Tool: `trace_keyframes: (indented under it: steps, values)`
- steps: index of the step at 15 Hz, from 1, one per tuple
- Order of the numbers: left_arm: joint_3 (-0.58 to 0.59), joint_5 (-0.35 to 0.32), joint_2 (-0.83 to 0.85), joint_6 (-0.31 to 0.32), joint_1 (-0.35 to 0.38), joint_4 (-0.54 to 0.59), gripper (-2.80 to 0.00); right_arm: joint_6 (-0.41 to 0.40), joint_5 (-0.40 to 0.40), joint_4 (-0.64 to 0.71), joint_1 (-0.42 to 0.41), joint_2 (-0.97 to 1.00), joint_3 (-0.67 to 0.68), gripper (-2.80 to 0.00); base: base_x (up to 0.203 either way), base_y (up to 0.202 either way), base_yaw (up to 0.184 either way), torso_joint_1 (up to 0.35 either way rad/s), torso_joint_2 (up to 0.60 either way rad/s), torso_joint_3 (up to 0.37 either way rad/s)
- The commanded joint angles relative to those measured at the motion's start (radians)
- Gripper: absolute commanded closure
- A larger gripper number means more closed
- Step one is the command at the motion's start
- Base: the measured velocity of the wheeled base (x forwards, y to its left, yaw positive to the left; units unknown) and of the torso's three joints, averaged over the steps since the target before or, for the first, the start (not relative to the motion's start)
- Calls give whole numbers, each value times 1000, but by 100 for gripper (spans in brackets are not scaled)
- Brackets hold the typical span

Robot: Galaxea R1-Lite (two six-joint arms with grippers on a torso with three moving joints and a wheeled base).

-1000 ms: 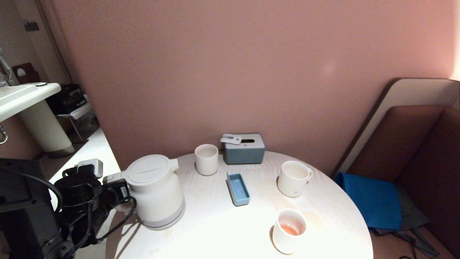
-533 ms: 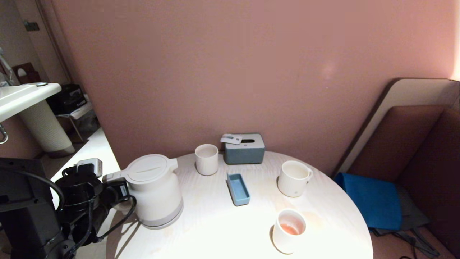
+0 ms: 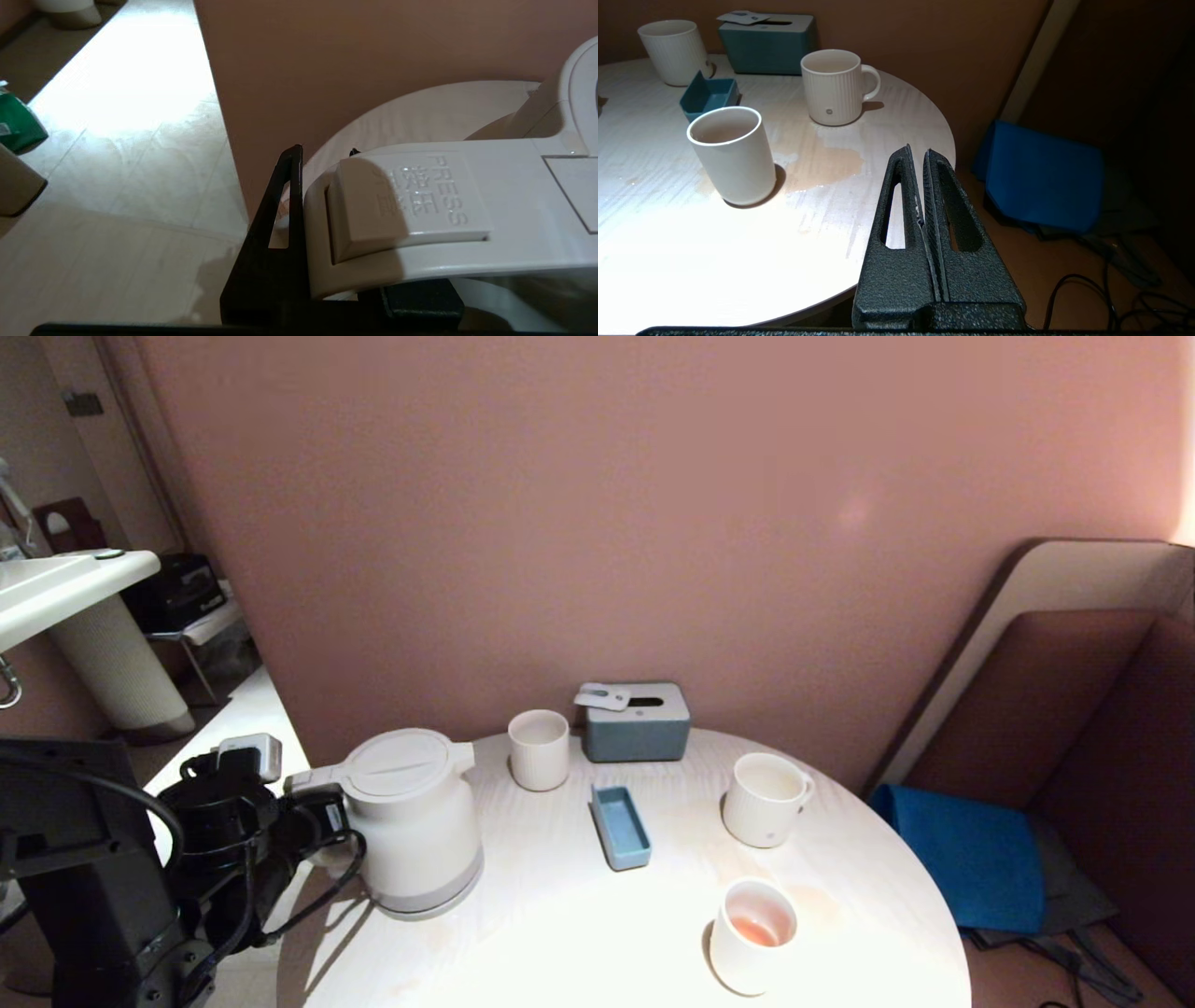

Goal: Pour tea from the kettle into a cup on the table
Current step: Pick up the kettle

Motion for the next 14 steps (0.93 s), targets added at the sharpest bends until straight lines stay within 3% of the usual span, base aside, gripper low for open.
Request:
trace_keyframes:
  steps: [1,4,14]
  values:
    - [15,-14,-6,-1,-1,-46,0,-1,0,0,1,1,0,0,0,0,0,0,0,0]
    - [64,-128,-41,48,3,-46,0,0,0,0,1,1,0,0,0,0,0,0,0,0]
    - [-65,-132,-35,49,30,-46,0,-1,0,0,1,1,0,0,0,0,0,0,0,0]
